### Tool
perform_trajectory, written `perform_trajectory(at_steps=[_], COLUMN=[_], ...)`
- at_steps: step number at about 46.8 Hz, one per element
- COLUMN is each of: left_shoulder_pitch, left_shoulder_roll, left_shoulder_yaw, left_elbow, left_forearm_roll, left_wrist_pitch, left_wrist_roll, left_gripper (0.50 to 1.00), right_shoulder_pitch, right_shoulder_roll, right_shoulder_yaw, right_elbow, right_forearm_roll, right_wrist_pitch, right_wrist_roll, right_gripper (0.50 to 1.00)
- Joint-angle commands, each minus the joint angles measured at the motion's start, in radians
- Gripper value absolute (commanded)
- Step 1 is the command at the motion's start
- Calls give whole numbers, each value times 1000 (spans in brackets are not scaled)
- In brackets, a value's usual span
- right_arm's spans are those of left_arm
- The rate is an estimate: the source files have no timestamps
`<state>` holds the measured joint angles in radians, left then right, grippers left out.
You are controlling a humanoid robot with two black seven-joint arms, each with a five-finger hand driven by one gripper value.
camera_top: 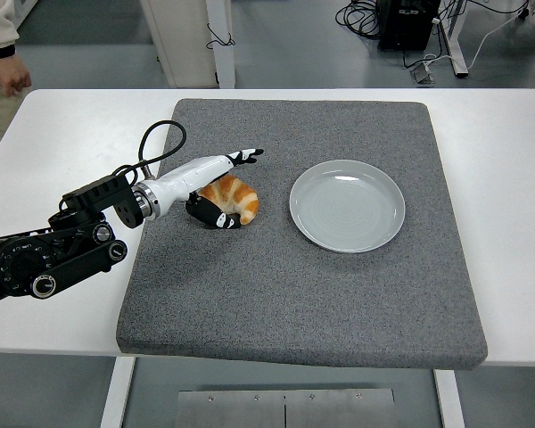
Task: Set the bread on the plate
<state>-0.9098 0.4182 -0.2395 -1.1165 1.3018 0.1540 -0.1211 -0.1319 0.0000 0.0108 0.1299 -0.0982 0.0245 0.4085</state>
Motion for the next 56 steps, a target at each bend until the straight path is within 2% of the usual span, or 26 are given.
perform_trajectory(at_steps=[1,9,16,33,40,43,47,52,56], left_shoulder_pitch=[-1,-1,-3,-1,11,15,23,26,26], left_shoulder_roll=[-12,-15,-16,-29,-29,-29,-29,-27,-27], left_shoulder_yaw=[0,2,2,3,2,3,3,2,2], left_elbow=[15,43,66,83,81,83,83,84,84], left_forearm_roll=[1,1,-1,-4,-7,-7,-9,-12,-13], left_wrist_pitch=[7,13,18,42,44,52,52,52,52], left_wrist_roll=[-2,-5,-31,-31,-32,-32,-31,-31,-31], left_gripper=[969,969,968,963,933,874,753,665,547], right_shoulder_pitch=[0,0,0,0,0,0,0,0,0], right_shoulder_roll=[0,0,0,0,0,0,0,0,0], right_shoulder_yaw=[0,0,0,0,0,0,0,0,0], right_elbow=[0,0,0,-1,0,0,0,0,0], right_forearm_roll=[0,0,0,0,0,0,0,0,0], right_wrist_pitch=[0,0,0,0,0,0,0,0,0], right_wrist_roll=[0,0,0,0,0,0,0,0,1], right_gripper=[1000,1000,1000,1000,1000,1000,1000,1000,1000])
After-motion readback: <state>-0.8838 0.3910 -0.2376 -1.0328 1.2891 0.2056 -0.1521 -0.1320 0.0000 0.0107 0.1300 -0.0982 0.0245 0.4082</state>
